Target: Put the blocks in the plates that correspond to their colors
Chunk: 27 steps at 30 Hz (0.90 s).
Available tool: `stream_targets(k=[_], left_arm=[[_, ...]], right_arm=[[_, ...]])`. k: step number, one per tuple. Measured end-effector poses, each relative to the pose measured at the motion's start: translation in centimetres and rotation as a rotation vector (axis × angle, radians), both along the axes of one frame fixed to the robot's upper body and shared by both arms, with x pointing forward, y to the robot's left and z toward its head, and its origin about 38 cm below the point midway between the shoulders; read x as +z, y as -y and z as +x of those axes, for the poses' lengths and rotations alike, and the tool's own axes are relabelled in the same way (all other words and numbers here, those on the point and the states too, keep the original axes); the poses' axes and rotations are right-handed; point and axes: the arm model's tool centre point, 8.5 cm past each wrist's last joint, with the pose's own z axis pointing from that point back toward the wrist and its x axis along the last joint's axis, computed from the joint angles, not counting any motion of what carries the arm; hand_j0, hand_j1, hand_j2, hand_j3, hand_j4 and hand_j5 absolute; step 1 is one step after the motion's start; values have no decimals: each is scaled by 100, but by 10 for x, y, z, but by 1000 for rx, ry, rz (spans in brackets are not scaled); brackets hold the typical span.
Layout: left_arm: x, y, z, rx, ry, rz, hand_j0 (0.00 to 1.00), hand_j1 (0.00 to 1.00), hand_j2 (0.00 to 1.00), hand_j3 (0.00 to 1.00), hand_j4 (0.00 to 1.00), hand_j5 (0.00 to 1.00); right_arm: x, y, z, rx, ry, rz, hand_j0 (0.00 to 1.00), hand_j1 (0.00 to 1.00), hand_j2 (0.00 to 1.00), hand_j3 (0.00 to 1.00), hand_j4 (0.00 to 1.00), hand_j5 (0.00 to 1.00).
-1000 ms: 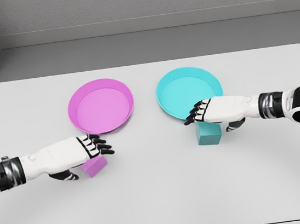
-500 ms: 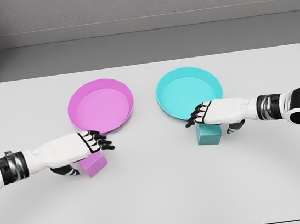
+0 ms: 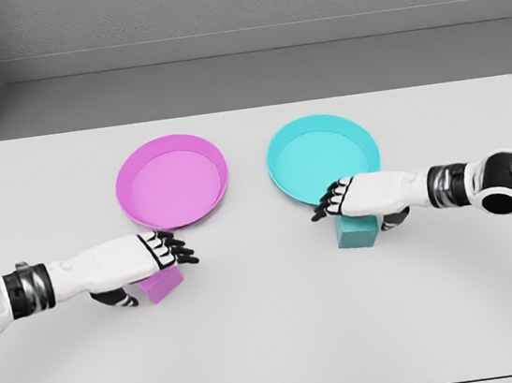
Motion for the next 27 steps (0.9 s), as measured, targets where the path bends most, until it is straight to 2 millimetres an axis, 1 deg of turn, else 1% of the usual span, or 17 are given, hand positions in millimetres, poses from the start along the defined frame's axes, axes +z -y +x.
stream_targets(k=[4,10,18,19,20,22,27], left_arm=[[-1,-1,1,2,-2,2,100,100,100,100,100,100],[-4,-3,1,8,-10,8,100,100,100,100,100,100],[-3,-6,9,25,-4,14,100,100,100,100,100,100],[-3,-5,11,26,0,12,100,100,100,100,100,100],[-4,-4,12,27,-3,12,100,100,100,100,100,100],[-6,-2,12,26,-5,8,100,100,100,100,100,100],[-7,4,14,21,-4,-2,100,100,100,100,100,100]], right_arm=[[-2,-3,-1,6,-2,-1,99,99,99,99,99,99],[-3,-4,-2,17,-3,-22,87,87,87,87,87,87],[-3,-4,-2,19,-5,-30,77,77,77,77,77,77],[-3,-4,-2,19,-5,-31,72,72,72,72,72,72],[-3,-4,-2,19,-4,-32,72,72,72,72,72,72],[-3,-4,-1,19,-3,-32,68,68,68,68,68,68],[-1,-4,0,20,2,-29,65,65,65,65,65,65]])
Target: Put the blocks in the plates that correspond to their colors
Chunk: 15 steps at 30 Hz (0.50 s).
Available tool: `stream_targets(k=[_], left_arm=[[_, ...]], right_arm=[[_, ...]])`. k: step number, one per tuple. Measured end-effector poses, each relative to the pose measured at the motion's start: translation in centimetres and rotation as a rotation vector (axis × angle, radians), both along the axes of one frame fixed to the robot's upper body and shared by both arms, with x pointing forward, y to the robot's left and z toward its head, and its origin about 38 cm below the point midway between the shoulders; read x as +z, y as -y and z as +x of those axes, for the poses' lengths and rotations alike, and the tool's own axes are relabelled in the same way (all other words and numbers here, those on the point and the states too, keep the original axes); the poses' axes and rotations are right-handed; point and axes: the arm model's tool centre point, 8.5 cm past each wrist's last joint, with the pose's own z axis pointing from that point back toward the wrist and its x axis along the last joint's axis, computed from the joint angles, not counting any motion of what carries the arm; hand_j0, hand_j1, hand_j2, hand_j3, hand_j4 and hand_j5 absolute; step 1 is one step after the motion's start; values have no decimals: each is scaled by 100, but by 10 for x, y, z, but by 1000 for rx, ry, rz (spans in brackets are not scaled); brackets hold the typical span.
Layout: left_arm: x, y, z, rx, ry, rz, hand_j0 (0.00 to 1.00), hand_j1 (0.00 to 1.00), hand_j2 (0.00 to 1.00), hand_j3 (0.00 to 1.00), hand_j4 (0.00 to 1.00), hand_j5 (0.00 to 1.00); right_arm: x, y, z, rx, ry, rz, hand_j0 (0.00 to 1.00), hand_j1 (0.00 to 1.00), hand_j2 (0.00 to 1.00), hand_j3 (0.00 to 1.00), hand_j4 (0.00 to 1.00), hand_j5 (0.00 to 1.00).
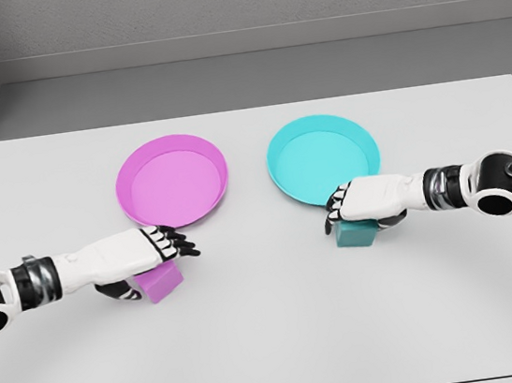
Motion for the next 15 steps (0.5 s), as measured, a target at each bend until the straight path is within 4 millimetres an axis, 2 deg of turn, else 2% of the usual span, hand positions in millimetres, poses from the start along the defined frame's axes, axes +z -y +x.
stream_targets(k=[2,11,15], left_arm=[[3,3,4,-5,10,-1,100,100,100,100,100,100],[-8,2,1,-3,-20,11,100,100,100,100,100,100],[-12,4,-1,-9,-32,16,100,100,100,100,100,100]], right_arm=[[1,0,1,0,3,1,64,64,64,64,64,64],[16,-7,1,28,26,6,60,60,60,60,60,60],[29,-7,7,29,55,16,61,61,61,61,61,61]])
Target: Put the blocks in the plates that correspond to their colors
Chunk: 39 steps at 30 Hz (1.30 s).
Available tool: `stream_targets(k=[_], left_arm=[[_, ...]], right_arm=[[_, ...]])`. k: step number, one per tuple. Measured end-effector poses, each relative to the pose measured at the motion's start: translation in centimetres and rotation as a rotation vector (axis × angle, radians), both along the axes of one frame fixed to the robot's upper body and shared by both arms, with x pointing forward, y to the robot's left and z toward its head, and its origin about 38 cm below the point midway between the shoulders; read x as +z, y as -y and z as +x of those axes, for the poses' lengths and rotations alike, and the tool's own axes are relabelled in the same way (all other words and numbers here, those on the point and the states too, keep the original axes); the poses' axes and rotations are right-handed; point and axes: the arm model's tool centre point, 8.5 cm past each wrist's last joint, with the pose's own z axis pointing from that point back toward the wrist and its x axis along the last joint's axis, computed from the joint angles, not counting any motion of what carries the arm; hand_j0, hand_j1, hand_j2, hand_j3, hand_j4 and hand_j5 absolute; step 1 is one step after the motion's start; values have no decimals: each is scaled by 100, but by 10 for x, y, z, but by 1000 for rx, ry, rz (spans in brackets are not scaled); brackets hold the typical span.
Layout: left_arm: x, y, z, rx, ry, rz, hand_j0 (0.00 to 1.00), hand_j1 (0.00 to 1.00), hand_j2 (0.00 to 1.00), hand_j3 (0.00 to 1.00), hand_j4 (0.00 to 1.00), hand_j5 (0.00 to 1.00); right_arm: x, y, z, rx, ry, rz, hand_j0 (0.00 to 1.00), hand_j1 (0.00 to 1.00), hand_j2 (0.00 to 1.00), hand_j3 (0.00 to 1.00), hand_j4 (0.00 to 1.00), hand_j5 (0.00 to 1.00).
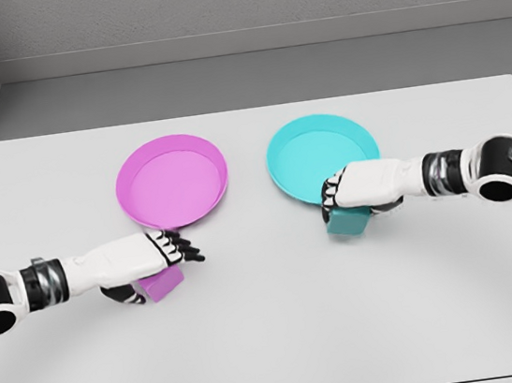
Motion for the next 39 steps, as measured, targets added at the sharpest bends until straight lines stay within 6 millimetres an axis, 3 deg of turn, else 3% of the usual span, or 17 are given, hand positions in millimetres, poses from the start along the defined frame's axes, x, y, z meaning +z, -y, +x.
stream_targets(k=[1,2,4,5,9,15,24,30,39], left_arm=[[-1,0,0,-1,-2,1,100,100,100,100,100,100],[-1,0,-1,-1,-4,2,93,93,93,93,93,93],[-2,0,-1,-1,-6,3,67,67,67,67,67,67],[-2,0,-1,-1,-6,4,61,61,61,61,61,61],[0,-1,1,2,0,5,45,45,45,45,45,45],[6,0,5,0,15,2,46,46,46,46,46,46],[32,1,21,-2,69,-18,47,47,47,47,47,47],[45,1,30,2,95,-27,47,47,47,47,47,47],[68,-2,50,19,152,-24,47,47,47,47,47,47]], right_arm=[[1,0,1,0,3,1,61,61,61,61,61,61],[5,0,3,0,11,2,61,61,61,61,61,61],[8,0,4,0,16,4,61,61,61,61,61,61],[9,0,4,0,18,5,61,61,61,61,61,61],[10,0,5,0,20,7,61,61,61,61,61,61],[17,2,10,-6,36,2,61,61,61,61,61,61],[33,13,28,-47,70,-14,61,61,61,61,61,61],[31,23,41,-98,68,-26,61,61,61,61,61,61],[49,6,61,-97,104,-4,61,61,61,61,61,61]])
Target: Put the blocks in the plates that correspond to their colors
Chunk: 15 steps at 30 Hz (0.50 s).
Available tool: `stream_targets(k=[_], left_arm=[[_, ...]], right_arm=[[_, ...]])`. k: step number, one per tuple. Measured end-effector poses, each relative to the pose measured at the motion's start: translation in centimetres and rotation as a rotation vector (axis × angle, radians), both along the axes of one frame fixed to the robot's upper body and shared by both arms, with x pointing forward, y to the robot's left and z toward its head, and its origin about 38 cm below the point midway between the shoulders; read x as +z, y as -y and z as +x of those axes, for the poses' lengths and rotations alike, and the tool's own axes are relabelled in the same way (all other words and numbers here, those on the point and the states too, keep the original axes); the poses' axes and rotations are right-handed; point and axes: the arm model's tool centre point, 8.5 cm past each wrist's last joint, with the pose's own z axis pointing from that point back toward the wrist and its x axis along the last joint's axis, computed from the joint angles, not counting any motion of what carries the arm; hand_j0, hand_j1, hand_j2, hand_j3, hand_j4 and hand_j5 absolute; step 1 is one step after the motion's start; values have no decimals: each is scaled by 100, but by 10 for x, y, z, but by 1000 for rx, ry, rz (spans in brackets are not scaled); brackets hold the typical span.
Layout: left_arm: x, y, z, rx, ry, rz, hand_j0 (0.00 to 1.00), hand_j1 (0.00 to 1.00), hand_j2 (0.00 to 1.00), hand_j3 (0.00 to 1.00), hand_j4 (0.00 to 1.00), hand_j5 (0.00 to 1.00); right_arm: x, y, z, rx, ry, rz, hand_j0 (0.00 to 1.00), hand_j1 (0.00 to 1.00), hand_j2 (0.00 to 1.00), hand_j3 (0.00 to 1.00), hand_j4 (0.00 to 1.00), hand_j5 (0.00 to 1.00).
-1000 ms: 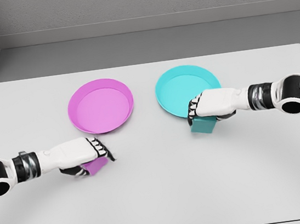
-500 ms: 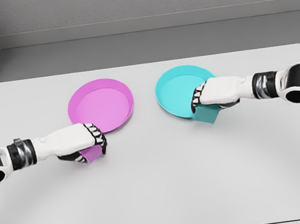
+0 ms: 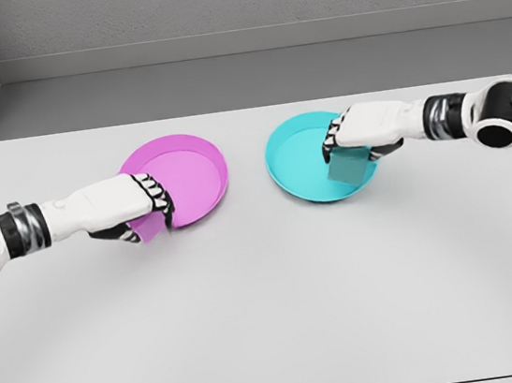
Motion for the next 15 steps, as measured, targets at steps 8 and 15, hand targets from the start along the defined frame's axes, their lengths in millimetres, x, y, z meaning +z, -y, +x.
stream_targets(k=[8,15], left_arm=[[8,11,8,-13,22,-13,48,48,48,48,48,48],[13,27,15,-36,32,-25,48,48,48,48,48,48]], right_arm=[[6,-17,23,-30,7,18,72,72,72,72,72,72],[1,-30,30,-34,-3,31,100,100,100,100,100,100]])
